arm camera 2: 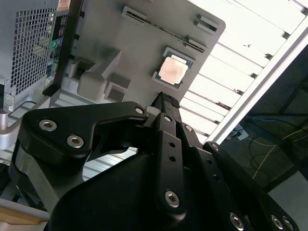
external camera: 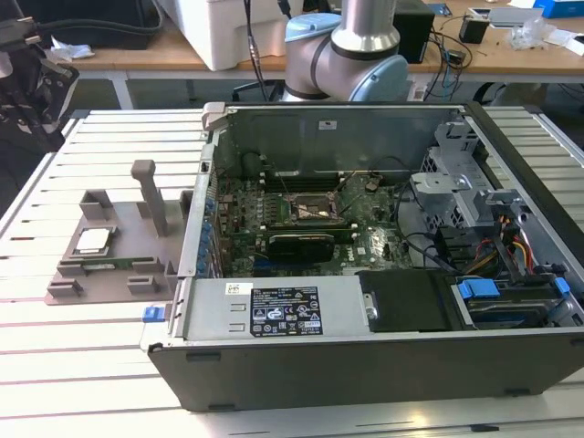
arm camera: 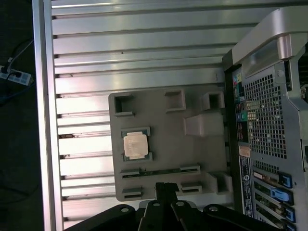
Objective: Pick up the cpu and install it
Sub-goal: 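Reach for the cpu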
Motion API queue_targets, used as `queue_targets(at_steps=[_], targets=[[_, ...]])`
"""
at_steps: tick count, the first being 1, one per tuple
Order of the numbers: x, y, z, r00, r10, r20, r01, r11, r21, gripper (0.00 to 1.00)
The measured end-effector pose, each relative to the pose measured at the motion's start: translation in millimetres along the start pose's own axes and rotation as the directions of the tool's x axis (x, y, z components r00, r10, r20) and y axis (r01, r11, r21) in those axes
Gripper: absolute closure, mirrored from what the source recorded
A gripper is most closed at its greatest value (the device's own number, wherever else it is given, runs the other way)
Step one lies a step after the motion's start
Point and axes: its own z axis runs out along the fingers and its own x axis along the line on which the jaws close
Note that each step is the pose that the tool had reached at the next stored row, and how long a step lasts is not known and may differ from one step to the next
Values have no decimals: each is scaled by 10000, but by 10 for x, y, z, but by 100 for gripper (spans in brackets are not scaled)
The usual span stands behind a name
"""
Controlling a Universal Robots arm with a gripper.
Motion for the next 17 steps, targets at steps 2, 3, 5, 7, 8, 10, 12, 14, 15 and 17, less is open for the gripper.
queue_targets(at_steps=[2, 3, 5, 7, 8, 10, 12, 14, 15, 17], targets=[[38, -3, 0, 10000, 0, 0, 0, 10000, 0, 89], [74, -6, 0, 10000, 0, 0, 0, 10000, 0, 89], [97, -8, 0, 10000, -1, 0, 1, 10000, 0, 89], [147, -11, -1, 10000, -1, -1, 1, 10000, 0, 89], [160, -12, -1, 10000, -1, 0, 1, 10000, 0, 89], [193, -15, -1, 10000, -1, 0, 1, 10000, 0, 89], [247, -19, -1, 10000, -1, -1, 1, 10000, 0, 89], [271, -20, -1, 10000, 0, 0, 0, 10000, 0, 89], [283, -22, -1, 10000, -1, 0, 1, 10000, 0, 89], [313, -24, -1, 10000, 0, 0, 0, 10000, 0, 89]])
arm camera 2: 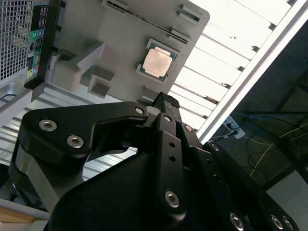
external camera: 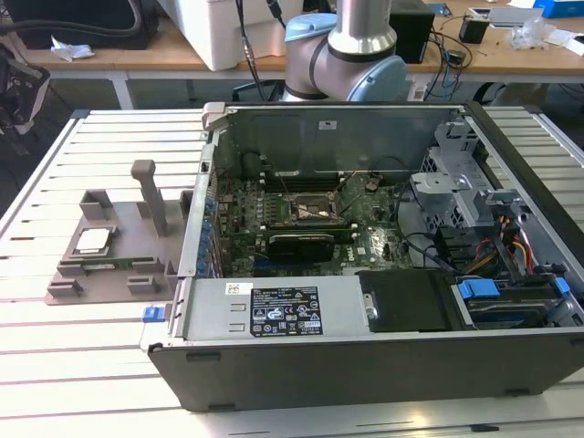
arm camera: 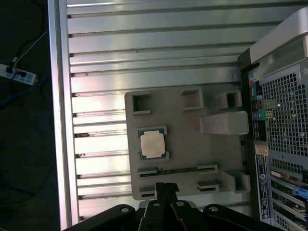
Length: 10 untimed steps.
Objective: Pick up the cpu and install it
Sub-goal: 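Reach for the cpu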
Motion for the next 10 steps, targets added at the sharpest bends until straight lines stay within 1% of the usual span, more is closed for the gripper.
queue_targets(at_steps=[2, 10], targets=[[61, -5, 0, 10000, 0, -1, 0, 10000, 0, 89], [218, -17, 0, 10000, -1, 0, 1, 10000, -1, 89]])
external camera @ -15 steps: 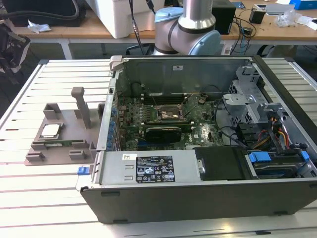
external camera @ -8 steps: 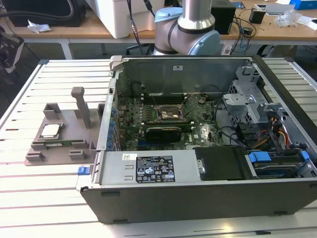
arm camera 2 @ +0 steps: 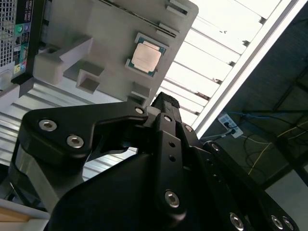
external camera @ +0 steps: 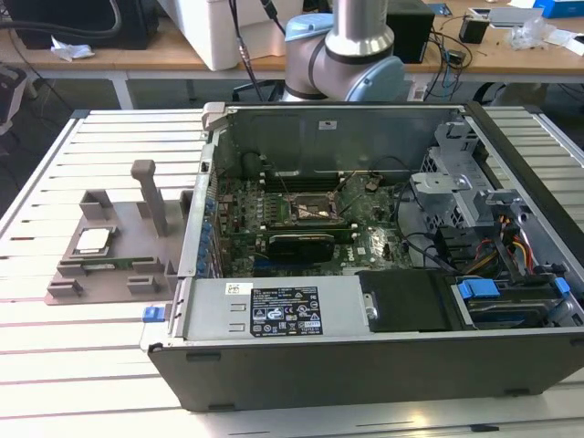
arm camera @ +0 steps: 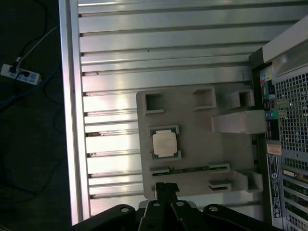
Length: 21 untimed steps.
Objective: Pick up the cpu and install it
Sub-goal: 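Reach for the cpu, then pick up the cpu and move it towards the insertion slot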
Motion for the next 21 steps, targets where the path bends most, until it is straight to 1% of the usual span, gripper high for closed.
queue_targets(at_steps=[2, 3, 18, 20, 21], targets=[[30, -2, -1, 10000, 0, -1, 0, 10000, 1, 89], [32, -3, -1, 10000, -2, -1, 2, 10000, 1, 89], [39, -3, -1, 10000, 0, 0, 0, 10000, 0, 89], [40, -3, -1, 10000, 0, 0, 0, 10000, 1, 76], [40, -3, -1, 10000, 0, -1, 0, 10000, 1, 64]])
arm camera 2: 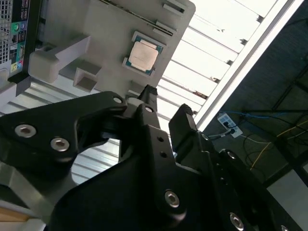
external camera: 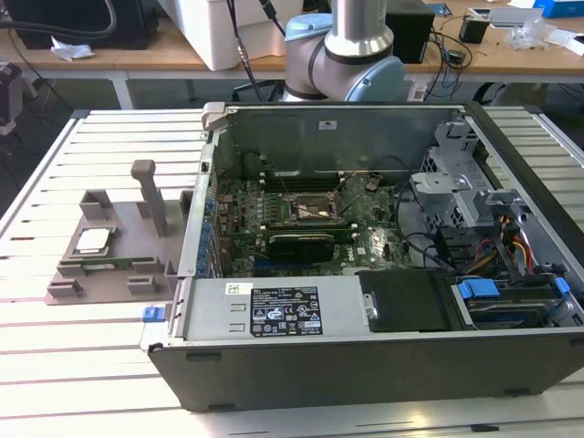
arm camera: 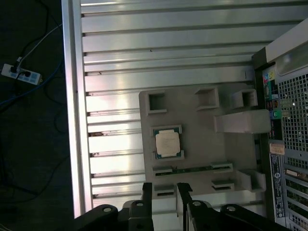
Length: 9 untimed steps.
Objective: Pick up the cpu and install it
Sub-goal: 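Pick up the cpu and move it towards the insertion slot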
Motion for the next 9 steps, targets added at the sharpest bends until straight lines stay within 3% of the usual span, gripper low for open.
queue_targets(at_steps=[1, 2, 3, 4, 5, 6, 9], targets=[[0, 0, 0, 10000, 0, 0, 0, 10000, 0, 58], [1, 0, 0, 10000, 0, 0, 0, 10000, 0, 46], [1, 0, 0, 10000, 0, 1, 0, 10000, 0, 46], [1, 0, 0, 10000, 0, 1, 0, 10000, 0, 40], [3, 2, 0, 10000, 1, 5, -1, 10000, 81, 40], [-4, 2, 1, 9999, -100, 16, 99, 9993, 371, 40], [-10, 4, 1, 9986, -527, -4, 527, 9979, 364, 40]])
